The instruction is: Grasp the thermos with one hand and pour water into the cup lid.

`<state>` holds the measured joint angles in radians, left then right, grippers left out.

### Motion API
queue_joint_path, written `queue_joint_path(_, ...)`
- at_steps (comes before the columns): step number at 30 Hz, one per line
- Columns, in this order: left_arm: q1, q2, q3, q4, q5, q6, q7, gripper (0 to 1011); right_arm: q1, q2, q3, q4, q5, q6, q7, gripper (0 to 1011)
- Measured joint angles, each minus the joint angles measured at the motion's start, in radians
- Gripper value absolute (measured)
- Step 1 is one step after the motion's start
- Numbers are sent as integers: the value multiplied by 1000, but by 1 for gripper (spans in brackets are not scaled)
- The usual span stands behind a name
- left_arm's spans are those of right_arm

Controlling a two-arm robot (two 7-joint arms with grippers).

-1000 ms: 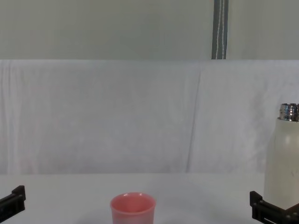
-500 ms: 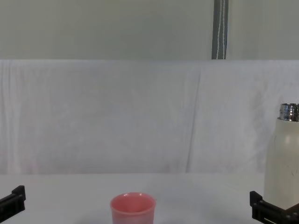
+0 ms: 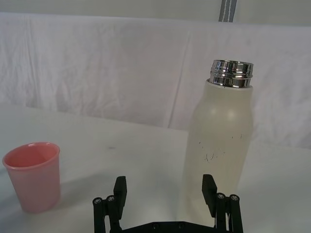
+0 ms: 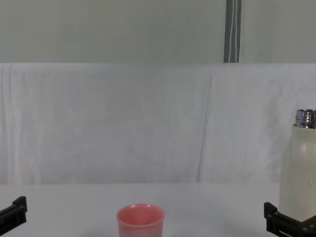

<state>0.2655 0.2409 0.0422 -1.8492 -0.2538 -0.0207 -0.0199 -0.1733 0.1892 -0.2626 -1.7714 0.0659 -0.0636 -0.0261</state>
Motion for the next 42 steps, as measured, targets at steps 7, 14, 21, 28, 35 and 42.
queue_joint_path(7, 0, 0, 0, 0, 0, 0, 0, 1001, 0, 0, 0, 0, 0, 0, 0, 1001)
queue_joint_path(14, 0, 0, 0, 0, 0, 0, 0, 1001, -5, -1, 19, 0, 12, 0, 13, 1001)
queue_joint_path(21, 0, 0, 0, 0, 0, 0, 0, 1001, -11, -7, 76, 8, 63, -3, 54, 1001)
queue_joint_path(28, 0, 0, 0, 0, 0, 0, 0, 1001, 19, -21, 108, 52, 87, -15, 101, 1001)
queue_joint_path(35, 0, 0, 0, 0, 0, 0, 0, 1001, 53, -40, 123, 97, 100, -26, 134, 1001)
queue_joint_path(42, 0, 0, 0, 0, 0, 0, 0, 1001, 82, -50, 140, 134, 102, -41, 156, 1001)
